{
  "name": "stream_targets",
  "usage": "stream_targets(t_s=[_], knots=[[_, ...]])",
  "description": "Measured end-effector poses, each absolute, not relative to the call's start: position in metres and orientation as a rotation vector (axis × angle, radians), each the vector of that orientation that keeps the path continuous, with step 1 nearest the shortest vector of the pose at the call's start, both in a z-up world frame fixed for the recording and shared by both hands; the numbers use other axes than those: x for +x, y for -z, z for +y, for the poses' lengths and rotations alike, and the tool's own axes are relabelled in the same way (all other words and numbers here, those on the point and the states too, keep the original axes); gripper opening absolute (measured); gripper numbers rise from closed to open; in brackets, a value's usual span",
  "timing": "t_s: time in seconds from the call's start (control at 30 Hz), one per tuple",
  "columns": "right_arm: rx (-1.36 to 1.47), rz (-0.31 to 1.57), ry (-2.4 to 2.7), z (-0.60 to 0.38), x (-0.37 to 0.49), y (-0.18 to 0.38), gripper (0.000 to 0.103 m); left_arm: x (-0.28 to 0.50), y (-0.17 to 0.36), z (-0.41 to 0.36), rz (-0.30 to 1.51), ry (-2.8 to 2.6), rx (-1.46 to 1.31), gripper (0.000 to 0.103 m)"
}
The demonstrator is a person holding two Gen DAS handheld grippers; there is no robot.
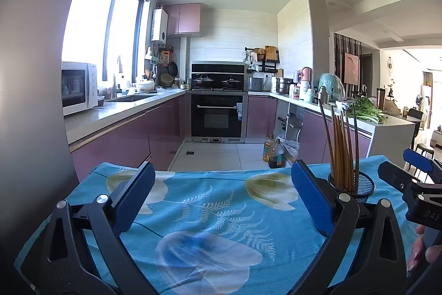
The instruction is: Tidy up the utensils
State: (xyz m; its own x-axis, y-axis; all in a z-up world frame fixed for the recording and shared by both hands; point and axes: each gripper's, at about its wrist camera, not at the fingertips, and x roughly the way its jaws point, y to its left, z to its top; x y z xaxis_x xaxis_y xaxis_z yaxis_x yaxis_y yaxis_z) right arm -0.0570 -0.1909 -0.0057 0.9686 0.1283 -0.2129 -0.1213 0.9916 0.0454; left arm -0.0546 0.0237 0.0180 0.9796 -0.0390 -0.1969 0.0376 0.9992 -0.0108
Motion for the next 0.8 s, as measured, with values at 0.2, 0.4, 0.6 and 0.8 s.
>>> stream_targets(t_s=[0.2,0.4,0.6,0.8], knots=[[0.034,0.215,-0.131,-0.1905,-0.0562,0.0048,0.097,-0.0559,-0.0196,0.0236,0.192,0.033,-0.008,0.097],[0.035,0.212,-0.131,-0.1906,-0.0558,0.0039,0.097,-0.0561,-0.0210,0.0225,0.191,0.027,-0.004,0.097],[0.034,0.212,-0.131,-0.1905,-0.0558,0.0039,0.097,-0.0558,-0.0214,0.0215,0.192,0.029,-0.004,0.097],[0.035,0.211,-0.133,-0.1907,-0.0555,0.0027,0.097,-0.0549,-0.0211,0.0220,0.196,0.033,-0.004,0.097]])
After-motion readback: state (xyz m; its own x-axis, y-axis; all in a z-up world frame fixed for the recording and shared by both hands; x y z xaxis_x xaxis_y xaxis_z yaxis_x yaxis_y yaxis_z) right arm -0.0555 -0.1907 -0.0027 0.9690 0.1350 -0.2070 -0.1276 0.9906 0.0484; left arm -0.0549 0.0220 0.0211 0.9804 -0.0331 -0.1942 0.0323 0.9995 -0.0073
